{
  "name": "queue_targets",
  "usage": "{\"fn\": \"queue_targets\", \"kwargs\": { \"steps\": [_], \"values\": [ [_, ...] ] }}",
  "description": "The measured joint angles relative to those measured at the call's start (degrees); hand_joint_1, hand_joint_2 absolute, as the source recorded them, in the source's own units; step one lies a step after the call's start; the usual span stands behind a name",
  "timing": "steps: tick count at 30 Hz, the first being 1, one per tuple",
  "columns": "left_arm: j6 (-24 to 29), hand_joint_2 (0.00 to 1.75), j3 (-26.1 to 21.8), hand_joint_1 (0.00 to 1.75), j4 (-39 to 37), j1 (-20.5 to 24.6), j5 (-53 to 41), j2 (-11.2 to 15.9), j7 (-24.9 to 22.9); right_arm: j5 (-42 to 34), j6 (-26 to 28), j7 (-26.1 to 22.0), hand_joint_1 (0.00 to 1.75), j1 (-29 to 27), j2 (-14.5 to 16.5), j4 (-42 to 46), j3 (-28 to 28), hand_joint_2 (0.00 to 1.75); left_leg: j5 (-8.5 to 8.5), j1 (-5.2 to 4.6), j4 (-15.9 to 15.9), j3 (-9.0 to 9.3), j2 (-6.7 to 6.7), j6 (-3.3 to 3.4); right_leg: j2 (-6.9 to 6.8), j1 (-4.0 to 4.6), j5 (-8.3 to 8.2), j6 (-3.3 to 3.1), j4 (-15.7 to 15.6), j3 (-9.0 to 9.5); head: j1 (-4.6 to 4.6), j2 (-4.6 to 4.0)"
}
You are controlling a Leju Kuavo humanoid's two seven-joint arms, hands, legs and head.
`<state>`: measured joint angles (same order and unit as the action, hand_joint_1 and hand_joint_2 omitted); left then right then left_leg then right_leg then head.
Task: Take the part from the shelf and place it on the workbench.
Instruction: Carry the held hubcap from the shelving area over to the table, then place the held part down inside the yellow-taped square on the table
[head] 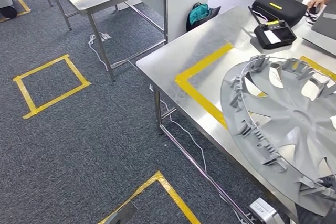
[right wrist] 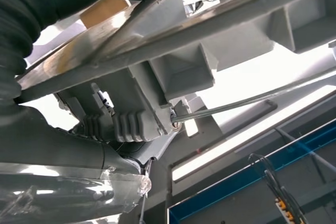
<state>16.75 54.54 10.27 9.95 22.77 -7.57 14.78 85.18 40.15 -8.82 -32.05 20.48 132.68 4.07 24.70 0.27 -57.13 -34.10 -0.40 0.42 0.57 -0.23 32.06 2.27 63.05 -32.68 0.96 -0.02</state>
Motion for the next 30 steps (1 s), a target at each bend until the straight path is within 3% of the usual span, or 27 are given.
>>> {"fn": "queue_targets", "kwargs": {
  "steps": [2,3,4,5,6,8,10,13,15,18,19,20,21,23,24,27,29,30],
  "values": [
    [0.0,1.75,0.0,0.00,0.0,0.0,0.0,0.0,0.0,-0.1,0.0,0.0,1.75,0.0,0.0,0.0,0.0,1.75,0.57,-0.03,0.0,0.57,0.07,0.35,-0.10,-0.02,3.23,0.32,7.8,-4.39,0.24,0.00],
    [0.0,1.75,0.0,0.00,0.0,-0.1,0.0,0.0,0.0,-0.2,0.0,0.1,1.75,0.0,0.0,0.0,0.0,1.75,0.89,-0.04,0.0,0.92,0.09,0.40,-0.10,-0.06,4.03,0.46,11.2,-6.58,0.24,0.00],
    [0.0,1.75,0.0,0.00,0.0,-0.1,0.0,0.0,0.0,-0.2,0.0,0.1,1.75,0.0,0.0,0.0,0.0,1.75,1.26,-0.04,0.0,1.35,0.10,0.39,-0.11,-0.12,3.59,0.59,12.6,-7.95,0.27,0.00],
    [0.0,1.75,0.0,0.00,0.0,-0.1,0.0,0.0,0.0,-0.2,0.0,0.1,1.75,0.0,0.0,0.0,0.1,1.75,1.65,-0.01,0.0,1.89,0.08,0.33,-0.14,-0.22,1.90,0.68,11.8,-8.20,0.26,0.00],
    [0.0,1.75,0.0,0.00,0.0,-0.2,0.0,0.0,0.0,-0.2,0.0,0.1,1.75,0.0,0.0,0.0,0.1,1.75,2.09,0.05,0.0,2.52,0.06,0.21,-0.23,-0.33,-0.70,0.74,8.8,-7.35,0.27,0.00],
    [0.0,1.75,0.0,0.00,0.0,-0.2,0.0,0.0,0.0,-0.2,0.0,0.1,1.75,0.0,0.0,0.0,0.1,1.75,3.12,0.03,-0.1,3.74,0.04,-0.31,-0.71,-0.43,-5.31,0.74,0.9,-4.28,0.30,0.00],
    [0.0,1.75,-0.1,0.00,0.0,-0.1,0.0,0.0,0.0,-0.3,0.0,0.1,1.75,0.0,0.0,0.0,0.1,1.75,3.79,-0.11,0.0,4.41,0.07,-0.94,-0.79,-0.29,-6.57,0.25,-2.9,-2.45,0.22,0.00],
    [0.0,1.75,-0.3,0.00,0.0,0.0,0.0,0.0,0.0,-0.5,0.0,0.2,1.75,0.0,0.0,0.0,0.3,1.75,4.23,-0.02,0.3,4.85,0.25,-1.80,-0.17,-0.18,-6.13,-0.96,-3.0,-2.14,0.10,0.00],
    [0.0,1.75,-0.4,0.00,0.0,0.1,-0.1,0.0,0.0,-0.6,0.0,0.2,1.75,0.0,0.0,0.0,0.4,1.75,5.84,0.05,-2.7,3.52,0.31,-2.37,0.01,-0.40,-5.88,-1.74,-3.3,-1.62,-0.20,0.00],
    [0.0,1.75,-0.5,0.00,0.0,0.0,-0.1,0.0,0.0,-0.7,0.0,0.1,1.75,0.0,0.0,0.0,0.4,1.75,9.86,0.09,-14.4,-3.50,0.30,-2.74,0.31,-0.40,-5.17,-2.49,-3.4,-0.94,-0.51,0.00],
    [0.0,1.75,-0.5,0.00,0.0,-0.1,-0.1,0.0,0.0,-0.7,0.0,0.1,1.75,0.0,0.0,0.0,0.4,1.75,9.87,0.09,-16.8,-5.50,0.30,-2.73,0.56,-0.39,-4.90,-2.55,-3.4,-0.67,-0.53,0.00],
    [0.0,1.75,-0.6,0.00,0.0,-0.2,-0.1,0.0,0.0,-0.7,0.0,0.1,1.75,0.0,0.0,0.0,0.4,1.75,8.57,0.09,-16.9,-6.39,0.30,-2.64,0.87,-0.39,-4.62,-2.53,-3.4,-0.32,-0.53,0.00],
    [0.0,1.75,-0.6,0.00,0.0,-0.2,-0.1,0.0,0.0,-0.8,0.0,0.1,1.75,0.0,0.0,0.0,0.4,1.75,6.17,0.08,-14.8,-6.12,0.26,-2.49,1.21,-0.40,-4.31,-2.45,-3.4,0.13,-0.52,0.00],
    [0.0,1.75,-0.8,0.00,0.0,-0.2,-0.1,0.1,0.0,-0.9,0.0,0.1,1.75,0.0,0.0,0.0,0.4,1.75,0.86,0.04,-7.2,-3.55,-0.32,-2.08,1.86,-0.38,-3.62,-2.10,-3.4,0.88,-0.53,0.00],
    [0.0,1.75,-0.9,0.00,0.0,-0.2,-0.1,0.1,0.0,-1.0,0.0,0.1,1.75,0.1,0.0,0.0,0.4,1.75,-0.47,0.02,-3.9,-2.24,-0.66,-1.90,2.19,-0.33,-3.30,-1.82,-3.4,1.12,-0.52,0.00],
    [0.0,1.75,-1.2,0.00,0.0,-0.1,-0.1,0.2,0.0,-1.2,0.0,0.0,1.75,0.1,0.0,0.0,0.5,1.75,-0.38,-0.05,-0.7,-0.92,-0.95,-1.41,2.87,-0.34,-2.91,-0.81,-3.8,1.28,-0.52,0.00],
    [0.0,1.75,-1.4,0.00,0.0,-0.1,-0.1,0.1,0.0,-1.3,0.0,0.0,1.75,0.1,0.0,0.0,0.6,1.75,-0.28,0.13,-0.3,-0.54,-0.69,-0.85,2.30,-0.35,-2.30,-0.18,-3.4,1.10,-0.43,0.00],
    [0.0,1.75,-1.4,0.00,0.0,0.0,-0.1,0.1,0.0,-1.3,0.0,0.0,1.75,0.1,0.0,0.0,0.7,1.75,-0.17,0.24,0.0,-0.26,-0.50,-0.52,1.68,-0.30,-1.23,0.06,-1.6,0.29,-0.29,0.00]
  ]
}}
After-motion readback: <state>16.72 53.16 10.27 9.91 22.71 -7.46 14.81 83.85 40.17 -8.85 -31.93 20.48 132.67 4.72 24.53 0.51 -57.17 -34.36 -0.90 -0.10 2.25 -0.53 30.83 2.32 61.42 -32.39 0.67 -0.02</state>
